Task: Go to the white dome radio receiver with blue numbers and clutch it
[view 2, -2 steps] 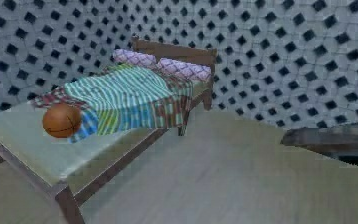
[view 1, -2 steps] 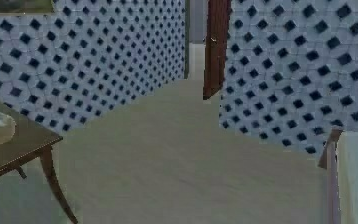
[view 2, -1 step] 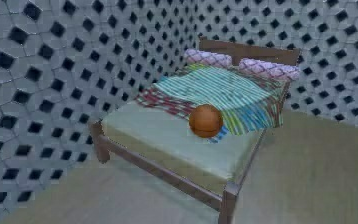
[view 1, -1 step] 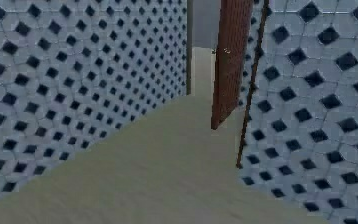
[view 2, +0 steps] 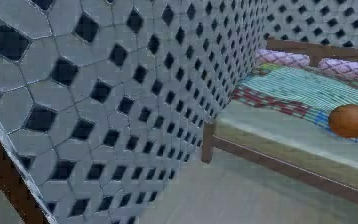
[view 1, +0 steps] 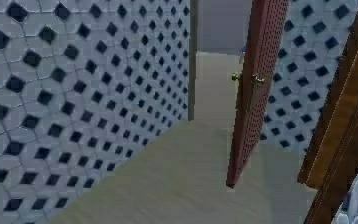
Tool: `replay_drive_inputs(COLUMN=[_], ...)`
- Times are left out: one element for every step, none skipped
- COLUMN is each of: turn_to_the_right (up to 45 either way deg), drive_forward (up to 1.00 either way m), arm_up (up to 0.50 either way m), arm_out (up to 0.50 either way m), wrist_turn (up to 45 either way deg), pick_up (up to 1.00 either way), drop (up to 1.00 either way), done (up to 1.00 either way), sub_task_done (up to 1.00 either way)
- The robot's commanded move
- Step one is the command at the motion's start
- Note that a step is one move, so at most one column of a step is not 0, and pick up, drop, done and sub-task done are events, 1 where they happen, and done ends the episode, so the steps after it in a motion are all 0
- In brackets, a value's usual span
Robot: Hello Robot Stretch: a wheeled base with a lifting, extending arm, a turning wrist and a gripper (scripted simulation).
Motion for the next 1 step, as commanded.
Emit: replay_drive_inputs(turn_to_the_right=[0.0], drive_forward=[1.00], arm_up=[0.00], arm_out=[0.00], wrist_turn=[0.0], pick_up=[0.00], drop=[0.00], done=[0.00], sub_task_done=[0.00])
